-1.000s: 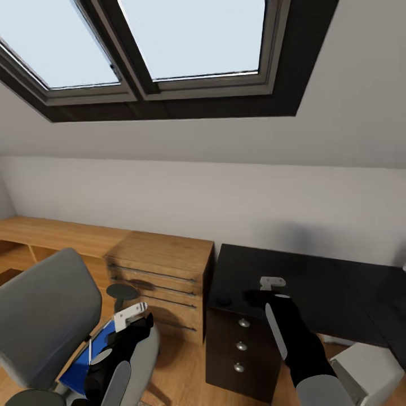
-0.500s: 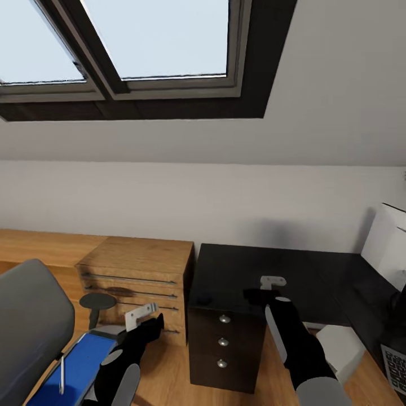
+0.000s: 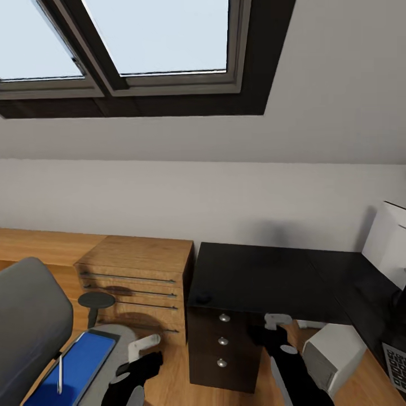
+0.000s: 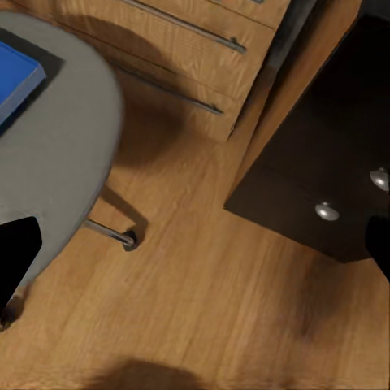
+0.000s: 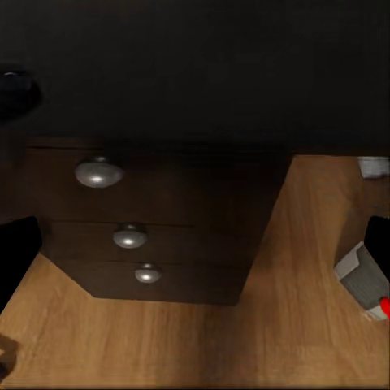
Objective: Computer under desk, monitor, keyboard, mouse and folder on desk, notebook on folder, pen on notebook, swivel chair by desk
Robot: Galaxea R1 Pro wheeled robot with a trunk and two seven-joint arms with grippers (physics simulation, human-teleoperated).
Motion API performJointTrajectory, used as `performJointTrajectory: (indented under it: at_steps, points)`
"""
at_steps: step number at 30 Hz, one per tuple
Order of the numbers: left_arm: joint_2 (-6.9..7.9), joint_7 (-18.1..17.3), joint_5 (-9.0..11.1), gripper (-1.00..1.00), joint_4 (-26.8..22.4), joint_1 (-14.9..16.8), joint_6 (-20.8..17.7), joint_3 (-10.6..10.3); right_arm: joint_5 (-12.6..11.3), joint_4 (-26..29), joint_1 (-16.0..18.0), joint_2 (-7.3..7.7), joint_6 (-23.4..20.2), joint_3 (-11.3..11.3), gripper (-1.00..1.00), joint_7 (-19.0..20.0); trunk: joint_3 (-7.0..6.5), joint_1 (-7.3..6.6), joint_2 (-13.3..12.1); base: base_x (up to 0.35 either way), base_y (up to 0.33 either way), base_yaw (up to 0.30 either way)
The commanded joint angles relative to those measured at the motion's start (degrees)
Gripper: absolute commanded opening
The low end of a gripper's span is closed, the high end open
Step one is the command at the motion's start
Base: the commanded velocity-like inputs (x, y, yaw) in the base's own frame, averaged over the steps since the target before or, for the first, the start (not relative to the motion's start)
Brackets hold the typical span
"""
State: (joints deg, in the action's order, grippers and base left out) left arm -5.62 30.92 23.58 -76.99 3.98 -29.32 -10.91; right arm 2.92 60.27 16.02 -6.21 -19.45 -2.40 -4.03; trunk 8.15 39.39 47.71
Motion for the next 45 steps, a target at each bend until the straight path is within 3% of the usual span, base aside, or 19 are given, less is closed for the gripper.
performJointTrajectory:
  at_steps: [1,3,4,5,9,10,14,16,17,26,38,45]
  points:
    - [0.00,0.57,0.56,1.00,0.86,-0.23,-0.05,-0.12,0.47,0.01,-0.59,-0.06,0.36,-0.07,1.00,-0.01,0.09,0.01,0.07,0.000,0.000,0.000]
    - [-0.06,0.56,0.50,1.00,4.24,-0.99,0.14,-0.20,1.46,-0.51,-2.90,-0.15,3.21,-0.02,1.00,0.00,0.09,0.01,0.07,0.000,0.000,0.000]
    - [-0.04,0.39,0.50,1.00,8.14,-1.35,2.19,-0.23,2.98,-2.41,-5.74,-0.24,7.55,0.71,1.00,-0.06,0.09,0.01,0.07,0.000,0.000,0.000]
    - [-0.03,0.25,0.49,1.00,9.81,-1.41,3.79,-0.24,3.35,-3.64,-6.46,-0.26,9.57,1.05,1.00,-0.10,0.09,0.01,0.07,0.000,0.000,0.000]
    - [0.01,-0.02,0.32,1.00,16.12,-1.50,10.29,-0.59,3.80,-8.29,-7.49,-0.28,14.55,1.56,1.00,-0.57,0.09,0.01,0.07,0.000,0.000,0.000]
    - [0.10,-0.02,0.27,1.00,19.99,-1.51,13.89,-2.55,3.79,-11.28,-7.72,-0.24,15.89,1.59,1.00,-0.63,0.07,0.01,0.07,0.000,0.000,-0.055]
    - [0.15,0.00,0.19,1.00,22.65,-1.52,16.82,-4.06,3.75,-14.75,-7.80,-0.21,18.28,1.60,1.00,-0.76,-0.02,0.01,0.07,0.000,0.000,-0.059]
    - [0.16,0.01,0.18,1.00,23.84,-1.52,19.22,-4.63,3.82,-16.93,-7.83,-0.21,22.03,1.61,1.00,-0.87,-0.05,0.01,0.07,0.000,0.000,-0.023]
    - [0.17,0.16,0.20,1.00,26.31,-1.52,21.98,-4.81,3.95,-21.61,-7.84,-0.20,25.43,1.69,1.00,-0.81,-0.05,0.01,0.07,0.000,-0.260,-0.001]
    - [0.16,0.19,0.18,1.00,27.50,-1.52,22.19,-4.89,3.73,-24.52,-7.85,-0.20,26.05,1.50,1.00,-0.80,-0.05,0.01,0.07,0.000,-0.224,0.000]
    - [0.13,0.19,0.18,1.00,28.50,-1.52,22.20,-4.91,3.92,-28.08,-7.85,-0.33,32.98,1.90,1.00,-0.80,-0.05,0.01,0.07,0.000,-0.025,-0.001]
    - [0.10,0.19,0.17,1.00,29.12,-1.53,22.20,-4.94,3.93,-29.57,-7.85,-0.30,34.04,1.95,1.00,-0.75,-0.12,0.01,0.07,0.000,-0.001,-0.055]
